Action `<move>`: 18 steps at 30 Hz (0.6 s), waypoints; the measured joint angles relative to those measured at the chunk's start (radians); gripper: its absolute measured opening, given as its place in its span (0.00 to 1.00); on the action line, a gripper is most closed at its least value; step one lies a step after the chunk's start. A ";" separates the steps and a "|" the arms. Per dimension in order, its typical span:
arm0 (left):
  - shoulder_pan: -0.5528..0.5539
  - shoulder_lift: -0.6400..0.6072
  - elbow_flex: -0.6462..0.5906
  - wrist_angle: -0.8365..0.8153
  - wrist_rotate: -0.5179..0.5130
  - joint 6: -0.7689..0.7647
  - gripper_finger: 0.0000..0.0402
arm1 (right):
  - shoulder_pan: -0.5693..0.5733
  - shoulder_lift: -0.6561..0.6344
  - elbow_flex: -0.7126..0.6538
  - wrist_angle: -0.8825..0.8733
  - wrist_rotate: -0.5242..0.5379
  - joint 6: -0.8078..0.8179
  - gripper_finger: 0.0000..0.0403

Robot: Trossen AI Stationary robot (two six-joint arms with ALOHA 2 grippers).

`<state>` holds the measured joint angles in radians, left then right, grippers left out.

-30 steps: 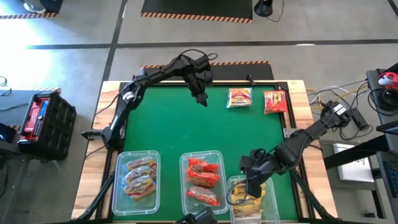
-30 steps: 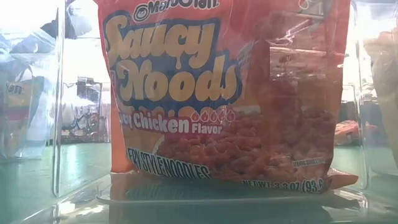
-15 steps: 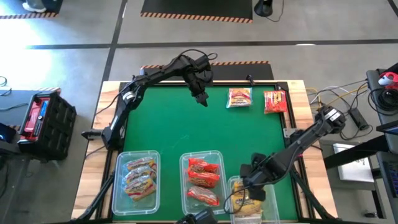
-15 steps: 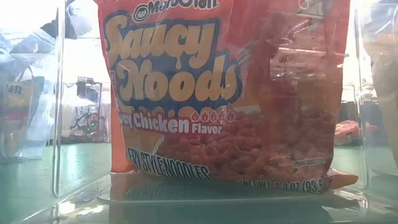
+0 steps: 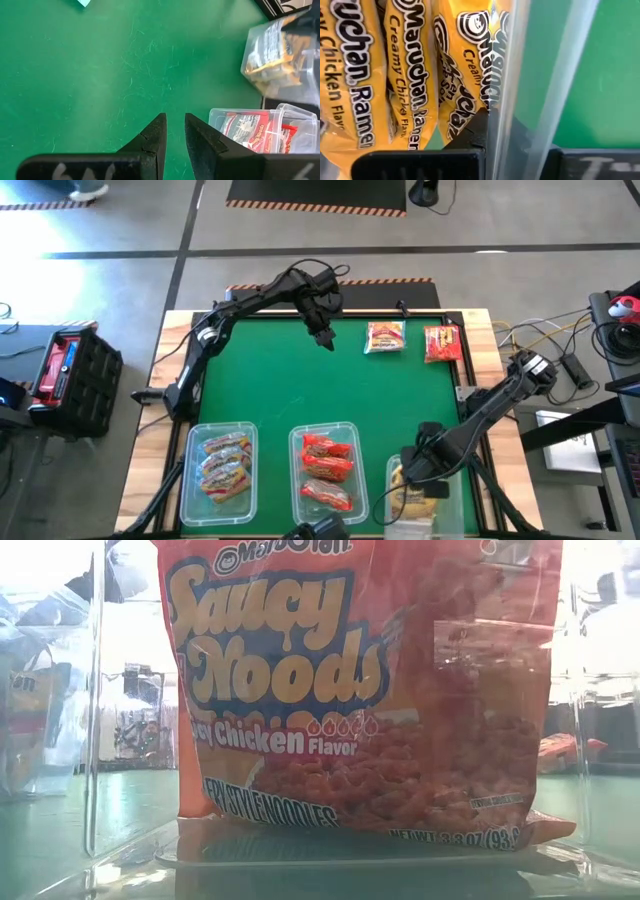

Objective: Sort Maruchan noodles
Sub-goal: Adjust the right transparent bin

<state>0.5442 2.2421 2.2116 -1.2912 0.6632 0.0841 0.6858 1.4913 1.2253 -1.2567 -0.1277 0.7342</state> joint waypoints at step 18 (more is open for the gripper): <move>0.000 0.000 0.000 0.026 0.000 0.002 0.13 | 0.004 -0.084 -0.020 -0.222 -0.009 -0.161 0.03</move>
<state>0.5446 2.2421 2.2116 -1.2648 0.6632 0.0864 0.6895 1.4072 1.2054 -1.4783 -0.1365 0.5728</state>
